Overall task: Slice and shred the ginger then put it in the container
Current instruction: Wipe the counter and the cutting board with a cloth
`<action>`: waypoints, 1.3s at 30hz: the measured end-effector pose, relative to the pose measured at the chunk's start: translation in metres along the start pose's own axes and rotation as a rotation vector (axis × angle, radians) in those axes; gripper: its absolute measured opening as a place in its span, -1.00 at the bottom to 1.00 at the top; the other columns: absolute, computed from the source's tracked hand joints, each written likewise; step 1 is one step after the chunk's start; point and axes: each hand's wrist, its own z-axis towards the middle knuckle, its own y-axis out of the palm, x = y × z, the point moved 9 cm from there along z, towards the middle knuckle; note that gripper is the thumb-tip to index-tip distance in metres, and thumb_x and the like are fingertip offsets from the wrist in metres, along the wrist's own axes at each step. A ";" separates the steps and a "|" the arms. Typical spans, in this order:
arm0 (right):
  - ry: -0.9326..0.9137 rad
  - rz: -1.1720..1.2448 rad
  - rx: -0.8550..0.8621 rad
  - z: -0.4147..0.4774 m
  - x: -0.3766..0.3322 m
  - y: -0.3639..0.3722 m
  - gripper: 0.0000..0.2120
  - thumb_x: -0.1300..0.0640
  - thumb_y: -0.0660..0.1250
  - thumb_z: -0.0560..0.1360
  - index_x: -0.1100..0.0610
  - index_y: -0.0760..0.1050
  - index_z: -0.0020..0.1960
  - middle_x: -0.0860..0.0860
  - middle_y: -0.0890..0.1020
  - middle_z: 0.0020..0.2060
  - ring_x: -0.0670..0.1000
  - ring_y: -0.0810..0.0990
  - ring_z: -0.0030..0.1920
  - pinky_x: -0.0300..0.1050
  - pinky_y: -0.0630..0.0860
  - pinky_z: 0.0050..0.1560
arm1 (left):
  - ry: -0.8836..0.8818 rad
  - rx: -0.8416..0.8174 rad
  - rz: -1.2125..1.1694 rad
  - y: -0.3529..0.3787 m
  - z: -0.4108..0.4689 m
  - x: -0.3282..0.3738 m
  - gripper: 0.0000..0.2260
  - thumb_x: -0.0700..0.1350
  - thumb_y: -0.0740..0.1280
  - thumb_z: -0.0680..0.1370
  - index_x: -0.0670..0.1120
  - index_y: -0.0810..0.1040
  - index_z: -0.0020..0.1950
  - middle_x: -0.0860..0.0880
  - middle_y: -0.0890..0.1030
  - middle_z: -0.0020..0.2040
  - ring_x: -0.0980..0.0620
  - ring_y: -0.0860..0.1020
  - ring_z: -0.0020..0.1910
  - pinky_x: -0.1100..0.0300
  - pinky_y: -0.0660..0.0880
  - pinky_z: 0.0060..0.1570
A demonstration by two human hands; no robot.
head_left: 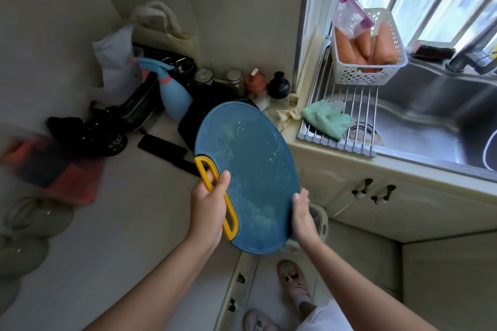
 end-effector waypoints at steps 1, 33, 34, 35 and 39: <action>0.034 -0.025 0.017 0.003 0.006 -0.006 -0.46 -0.09 -0.13 0.68 0.09 -0.19 0.57 -0.02 -0.16 0.57 -0.12 -0.19 0.54 -0.19 -0.23 0.51 | 0.001 0.007 0.004 -0.002 0.001 0.000 -0.84 -0.02 0.32 0.57 -0.09 0.52 -0.09 -0.03 0.48 -0.13 0.03 0.45 -0.14 0.06 0.42 -0.08; -0.778 -0.240 -0.320 -0.068 -0.166 0.066 -0.55 -0.06 -0.07 0.67 -0.12 -0.04 0.54 -0.17 -0.07 0.56 -0.20 -0.19 0.54 -0.27 -0.23 0.51 | 0.072 -0.064 0.019 0.000 -0.001 0.017 -0.86 -0.02 0.27 0.60 0.01 0.61 0.02 0.05 0.67 0.00 0.08 0.61 0.05 -0.04 0.50 0.13; -0.816 -0.257 -0.340 -0.070 -0.172 0.071 -0.56 -0.02 -0.06 0.68 -0.11 -0.04 0.54 -0.16 -0.06 0.56 -0.19 -0.19 0.54 -0.26 -0.23 0.51 | 0.072 -0.081 0.027 0.001 -0.002 0.018 -0.86 -0.05 0.26 0.61 0.03 0.61 0.06 0.05 0.67 0.03 0.08 0.61 0.09 0.01 0.49 0.15; -0.837 -0.267 -0.319 -0.068 -0.174 0.073 -0.56 -0.01 -0.06 0.68 -0.11 -0.04 0.54 -0.16 -0.06 0.57 -0.18 -0.19 0.54 -0.25 -0.23 0.52 | 0.074 -0.091 0.035 0.000 -0.002 0.021 -0.85 -0.07 0.25 0.61 0.03 0.60 0.08 0.05 0.67 0.05 0.08 0.60 0.11 0.03 0.48 0.17; -0.490 -0.062 -0.120 -0.023 -0.115 0.052 -0.53 -0.07 -0.09 0.68 -0.09 -0.11 0.56 -0.19 -0.10 0.55 -0.23 -0.19 0.53 -0.23 -0.24 0.52 | 0.055 -0.130 0.069 0.000 -0.005 0.018 -0.89 -0.09 0.27 0.60 0.02 0.60 0.03 0.13 0.67 0.01 0.16 0.61 0.06 0.12 0.48 0.11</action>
